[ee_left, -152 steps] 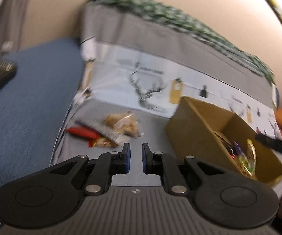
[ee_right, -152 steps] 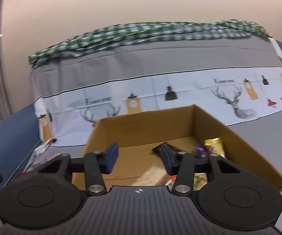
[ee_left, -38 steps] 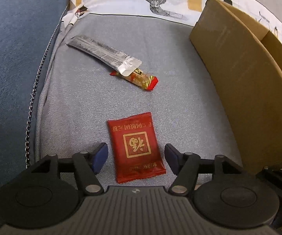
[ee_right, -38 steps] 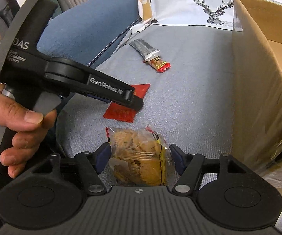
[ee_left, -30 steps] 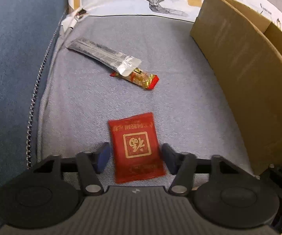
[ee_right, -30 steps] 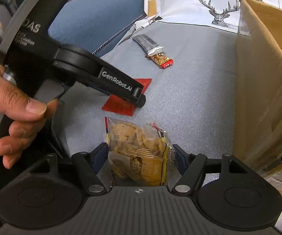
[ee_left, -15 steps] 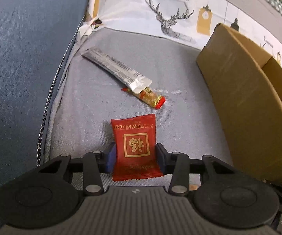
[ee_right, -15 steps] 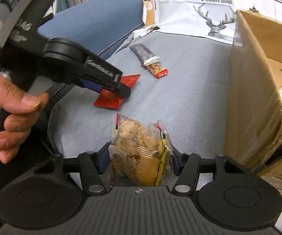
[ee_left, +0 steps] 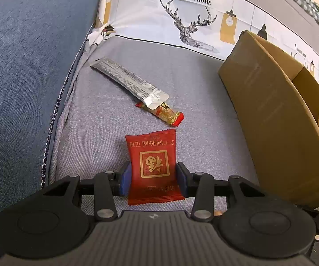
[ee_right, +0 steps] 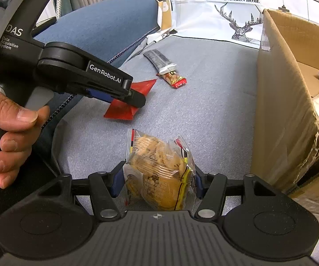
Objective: Organize snacks
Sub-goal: 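Lift the cracker bag with right tool while left tool lifts the red packet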
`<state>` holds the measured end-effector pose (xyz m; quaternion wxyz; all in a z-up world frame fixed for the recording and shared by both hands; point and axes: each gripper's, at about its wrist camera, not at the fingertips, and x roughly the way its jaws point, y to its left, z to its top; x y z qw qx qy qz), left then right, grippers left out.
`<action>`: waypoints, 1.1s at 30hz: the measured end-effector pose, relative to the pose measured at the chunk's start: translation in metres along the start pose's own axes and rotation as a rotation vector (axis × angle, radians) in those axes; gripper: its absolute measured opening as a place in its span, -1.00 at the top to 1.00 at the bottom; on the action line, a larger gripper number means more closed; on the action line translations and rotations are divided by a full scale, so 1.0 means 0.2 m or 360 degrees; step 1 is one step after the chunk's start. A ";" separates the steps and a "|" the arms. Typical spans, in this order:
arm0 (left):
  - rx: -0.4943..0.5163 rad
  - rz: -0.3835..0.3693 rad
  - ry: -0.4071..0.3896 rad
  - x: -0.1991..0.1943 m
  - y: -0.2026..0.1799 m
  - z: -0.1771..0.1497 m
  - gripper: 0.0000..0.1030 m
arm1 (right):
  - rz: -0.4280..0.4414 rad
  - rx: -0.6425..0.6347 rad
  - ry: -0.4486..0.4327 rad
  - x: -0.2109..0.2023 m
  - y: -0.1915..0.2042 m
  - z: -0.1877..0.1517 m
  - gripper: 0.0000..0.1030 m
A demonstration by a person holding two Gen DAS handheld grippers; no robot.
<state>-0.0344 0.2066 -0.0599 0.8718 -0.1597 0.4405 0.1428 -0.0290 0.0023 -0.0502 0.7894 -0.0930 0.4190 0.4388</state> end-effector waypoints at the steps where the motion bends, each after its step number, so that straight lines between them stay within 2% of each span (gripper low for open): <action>1: -0.0001 0.0001 -0.0001 0.00 0.00 0.00 0.08 | 0.0000 0.0001 -0.0001 0.00 0.00 0.00 -0.18; 23: -0.0006 0.0011 -0.0031 -0.02 0.00 0.00 0.08 | -0.0010 0.0002 -0.0052 -0.03 0.00 0.02 -0.18; 27: -0.0032 -0.0011 -0.0104 -0.06 0.01 0.00 0.08 | -0.0018 0.0019 -0.0122 -0.07 -0.01 0.04 -0.18; 33: -0.0090 -0.0061 -0.0288 -0.17 0.04 -0.03 0.08 | 0.0021 0.0005 -0.0276 -0.17 0.01 0.08 -0.18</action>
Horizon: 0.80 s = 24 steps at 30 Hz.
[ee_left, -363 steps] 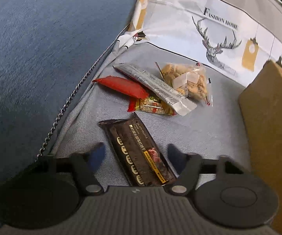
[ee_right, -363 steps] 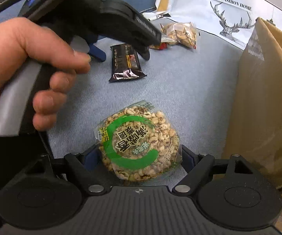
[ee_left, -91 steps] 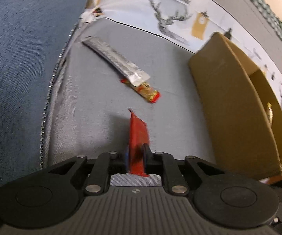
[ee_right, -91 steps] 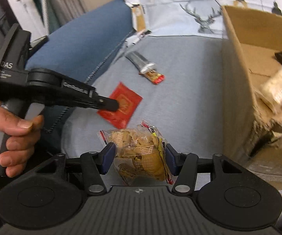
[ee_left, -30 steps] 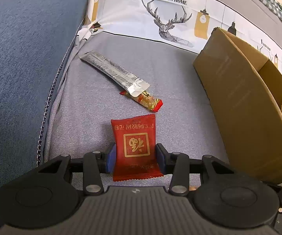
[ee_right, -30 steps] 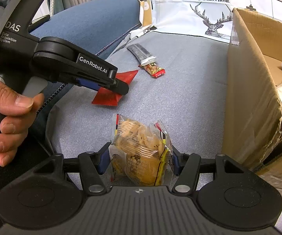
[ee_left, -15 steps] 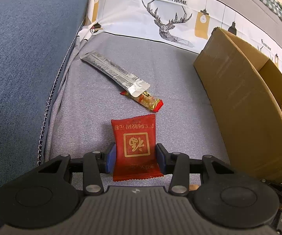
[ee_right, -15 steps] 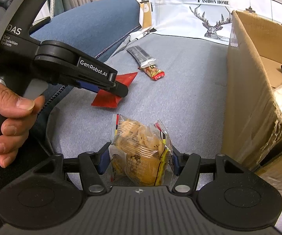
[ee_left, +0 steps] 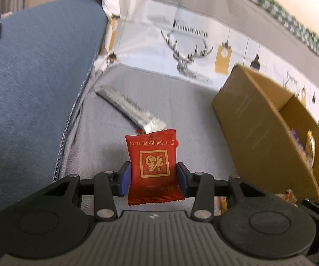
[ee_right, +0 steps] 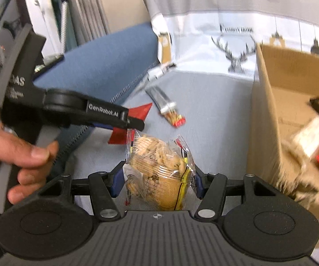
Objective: Organize snacks
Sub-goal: 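Lift the cracker bag with right tool while left tool lifts the red packet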
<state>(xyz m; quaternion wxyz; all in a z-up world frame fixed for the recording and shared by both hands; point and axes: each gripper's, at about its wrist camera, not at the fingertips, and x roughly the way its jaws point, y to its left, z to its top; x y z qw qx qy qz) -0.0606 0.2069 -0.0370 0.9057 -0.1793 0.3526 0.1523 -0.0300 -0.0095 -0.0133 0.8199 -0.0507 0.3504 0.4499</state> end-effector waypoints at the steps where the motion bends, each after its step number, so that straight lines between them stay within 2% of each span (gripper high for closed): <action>1: -0.0010 -0.0008 -0.0027 -0.02 0.00 0.00 0.08 | 0.0005 -0.0012 -0.0033 -0.02 0.01 0.01 -0.18; 11: -0.0060 -0.0051 -0.0207 -0.14 0.01 -0.01 0.08 | 0.0085 0.0013 -0.0234 -0.13 -0.02 0.08 -0.18; 19: -0.0053 -0.0018 -0.0205 -0.16 -0.03 -0.01 0.08 | 0.0129 0.0080 -0.0403 -0.23 -0.06 0.14 -0.18; 24: -0.0048 -0.0028 -0.0160 -0.17 -0.10 0.02 0.08 | 0.0078 0.0162 -0.0500 -0.28 -0.14 0.17 -0.18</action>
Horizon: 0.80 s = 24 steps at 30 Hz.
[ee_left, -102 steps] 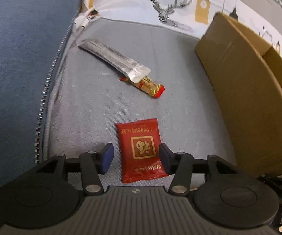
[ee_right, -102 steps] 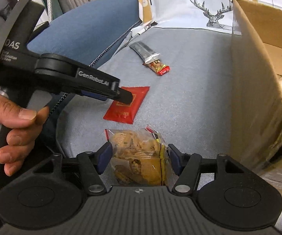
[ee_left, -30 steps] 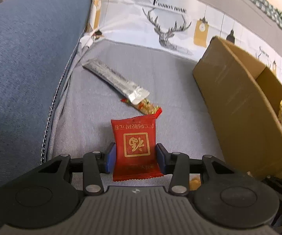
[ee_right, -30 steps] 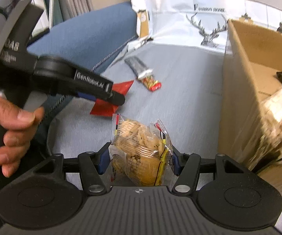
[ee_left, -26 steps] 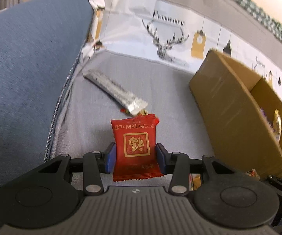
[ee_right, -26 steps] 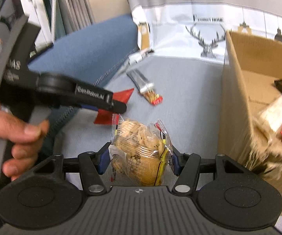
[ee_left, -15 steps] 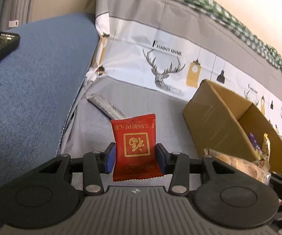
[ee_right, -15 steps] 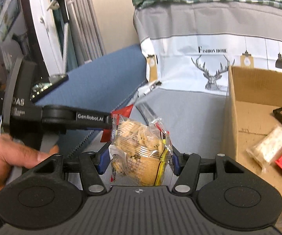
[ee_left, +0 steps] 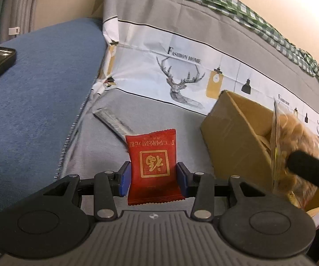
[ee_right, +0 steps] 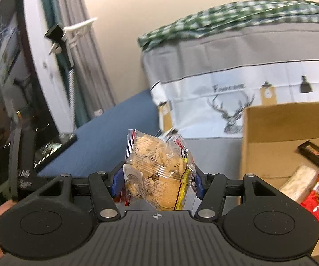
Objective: Organize snacks
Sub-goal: 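Carry both snacks over the box and open both tools to drop them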
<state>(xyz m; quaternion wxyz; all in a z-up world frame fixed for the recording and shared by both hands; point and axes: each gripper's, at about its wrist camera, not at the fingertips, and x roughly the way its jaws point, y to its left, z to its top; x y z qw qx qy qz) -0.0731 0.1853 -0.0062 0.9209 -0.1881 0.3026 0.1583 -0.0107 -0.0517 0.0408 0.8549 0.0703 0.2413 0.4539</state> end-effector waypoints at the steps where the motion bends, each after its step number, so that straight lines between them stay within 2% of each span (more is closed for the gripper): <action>1: 0.0002 -0.0005 0.0002 0.00 -0.03 0.01 0.08 | -0.0022 0.0018 -0.0021 -0.01 -0.02 0.01 -0.18; 6: 0.0023 -0.0072 -0.0025 0.01 -0.23 0.13 0.08 | -0.0167 0.0079 -0.0125 -0.05 -0.11 0.06 -0.18; 11: 0.0092 -0.0162 -0.0086 0.03 -0.51 0.29 0.08 | -0.0414 0.0145 -0.0197 -0.08 -0.22 0.08 -0.18; 16: 0.0202 -0.0268 -0.0122 0.08 -0.81 0.42 0.08 | -0.0642 0.0264 -0.0203 -0.10 -0.37 0.08 -0.19; 20: 0.0268 -0.0314 -0.0114 0.15 -0.98 0.45 0.08 | -0.0741 0.0375 -0.0186 -0.10 -0.49 0.08 -0.19; 24: 0.0290 -0.0327 -0.0080 0.24 -1.10 0.45 0.08 | -0.0781 0.0412 -0.0198 -0.12 -0.55 0.07 -0.19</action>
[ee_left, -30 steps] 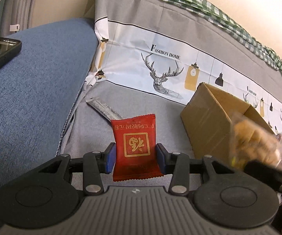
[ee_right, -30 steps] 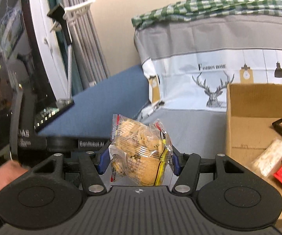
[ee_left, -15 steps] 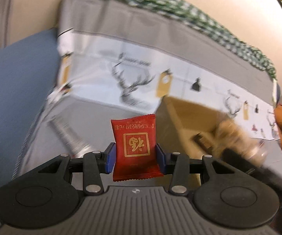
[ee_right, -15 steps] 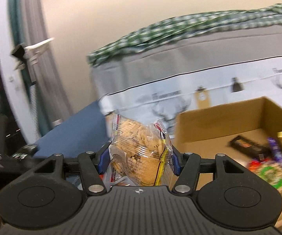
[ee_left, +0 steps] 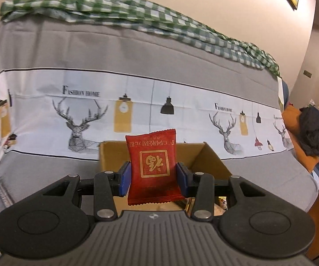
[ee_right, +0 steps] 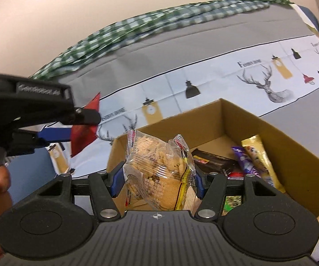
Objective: Organize snacks
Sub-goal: 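Carry both snacks over the box and open both tools to drop them, then move right tool to the yellow-red candy while left tool approaches the silver stick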
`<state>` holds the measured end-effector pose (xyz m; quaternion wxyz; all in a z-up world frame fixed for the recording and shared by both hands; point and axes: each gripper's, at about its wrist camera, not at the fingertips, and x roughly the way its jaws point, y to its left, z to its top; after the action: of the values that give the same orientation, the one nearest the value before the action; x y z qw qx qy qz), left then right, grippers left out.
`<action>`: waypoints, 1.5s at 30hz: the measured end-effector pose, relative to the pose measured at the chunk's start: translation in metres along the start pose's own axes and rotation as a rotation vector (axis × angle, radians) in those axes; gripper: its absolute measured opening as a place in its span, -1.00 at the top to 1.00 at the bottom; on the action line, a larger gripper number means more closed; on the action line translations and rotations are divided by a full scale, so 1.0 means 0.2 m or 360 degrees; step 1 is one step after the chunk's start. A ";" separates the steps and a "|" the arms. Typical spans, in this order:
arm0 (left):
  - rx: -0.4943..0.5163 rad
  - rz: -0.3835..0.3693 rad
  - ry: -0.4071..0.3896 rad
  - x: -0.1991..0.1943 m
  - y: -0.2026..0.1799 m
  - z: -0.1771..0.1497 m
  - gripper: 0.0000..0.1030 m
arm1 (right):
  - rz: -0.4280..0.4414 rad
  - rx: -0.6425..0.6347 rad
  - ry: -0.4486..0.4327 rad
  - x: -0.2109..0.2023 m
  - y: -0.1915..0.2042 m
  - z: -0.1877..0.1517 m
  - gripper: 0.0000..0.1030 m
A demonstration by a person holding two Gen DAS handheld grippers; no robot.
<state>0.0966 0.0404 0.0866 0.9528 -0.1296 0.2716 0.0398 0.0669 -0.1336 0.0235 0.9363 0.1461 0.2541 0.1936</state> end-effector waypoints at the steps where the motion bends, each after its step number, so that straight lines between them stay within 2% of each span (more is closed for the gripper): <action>1: -0.0001 -0.0001 0.0011 0.02 -0.01 0.00 0.07 | -0.0003 0.0005 0.0001 0.00 -0.01 0.00 -0.19; 2: -0.0005 -0.0006 0.0028 0.04 -0.02 0.01 0.06 | -0.0007 0.0008 0.0004 0.01 -0.01 0.00 -0.19; 4: -0.0012 -0.0014 0.0052 0.06 -0.03 0.01 -0.10 | -0.0017 0.0015 0.0023 0.02 -0.03 0.00 -0.24; 5: -0.0014 -0.0018 0.0054 0.06 -0.02 0.01 -0.25 | -0.0031 0.0014 0.0042 0.03 -0.03 0.00 -0.33; 6: -0.0013 -0.0017 0.0049 0.06 -0.02 0.01 -0.32 | -0.0049 0.0013 0.0058 0.05 -0.03 0.00 -0.41; 7: -0.0004 -0.0005 0.0035 0.05 -0.02 0.00 -0.32 | -0.0064 0.0018 0.0066 0.05 -0.03 0.00 -0.47; 10: 0.0024 0.0038 -0.0007 -0.01 0.04 -0.04 -0.31 | -0.0066 0.0012 0.0087 0.06 -0.03 -0.02 -0.46; 14: 0.0050 0.0145 -0.0096 -0.14 0.21 -0.14 -0.12 | -0.0070 -0.0043 0.0089 0.06 0.00 -0.04 -0.46; 16: -0.0013 0.0204 -0.0117 -0.20 0.36 -0.21 0.16 | -0.0073 -0.0069 0.0092 0.05 0.01 -0.05 -0.46; 18: -0.0124 0.0271 -0.0109 -0.26 0.54 -0.29 0.56 | -0.0074 -0.0097 0.0090 0.04 0.02 -0.06 -0.46; 20: -0.0230 0.0345 -0.0099 -0.31 0.70 -0.37 0.70 | -0.0074 -0.0133 0.0080 0.03 0.04 -0.07 -0.46; 22: -0.0314 0.0397 -0.0093 -0.34 0.83 -0.45 0.70 | -0.0071 -0.0170 0.0067 0.02 0.07 -0.09 -0.46; 24: -0.0361 0.0429 -0.0084 -0.36 0.94 -0.56 0.70 | -0.0057 -0.0207 0.0053 0.00 0.10 -0.11 -0.39; 25: -0.0353 0.0435 -0.0076 -0.37 0.97 -0.62 0.70 | -0.0046 -0.0227 0.0045 0.00 0.11 -0.12 -0.30; 26: -0.0411 0.0448 -0.0039 -0.36 1.01 -0.67 0.75 | -0.0033 -0.0245 0.0036 -0.01 0.13 -0.13 -0.17; 27: -0.0483 0.0415 0.0004 -0.36 1.05 -0.68 0.75 | -0.0014 -0.0262 0.0028 -0.02 0.15 -0.14 -0.10; 29: -0.0475 0.0388 -0.0088 -0.40 1.06 -0.66 0.74 | 0.0031 -0.0292 0.0018 -0.04 0.19 -0.16 0.16; 31: -0.0506 0.0361 -0.0079 -0.40 1.08 -0.66 0.74 | 0.0083 -0.0323 0.0004 -0.06 0.23 -0.18 0.27; 33: -0.0537 0.0350 -0.0066 -0.40 1.11 -0.66 0.74 | 0.0142 -0.0353 -0.0009 -0.08 0.27 -0.20 0.30; 39: -0.0609 0.0279 -0.0149 -0.46 1.12 -0.68 0.70 | 0.0291 -0.0513 -0.0012 -0.14 0.38 -0.29 0.36; 45: -0.0638 0.0259 -0.0199 -0.46 1.12 -0.67 0.65 | 0.0423 -0.0687 -0.0026 -0.16 0.50 -0.37 0.56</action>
<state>-0.0814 0.2202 -0.0251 0.9167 -0.2912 0.2081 0.1776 -0.0271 -0.0457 0.0128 0.9142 -0.0234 0.1778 0.3635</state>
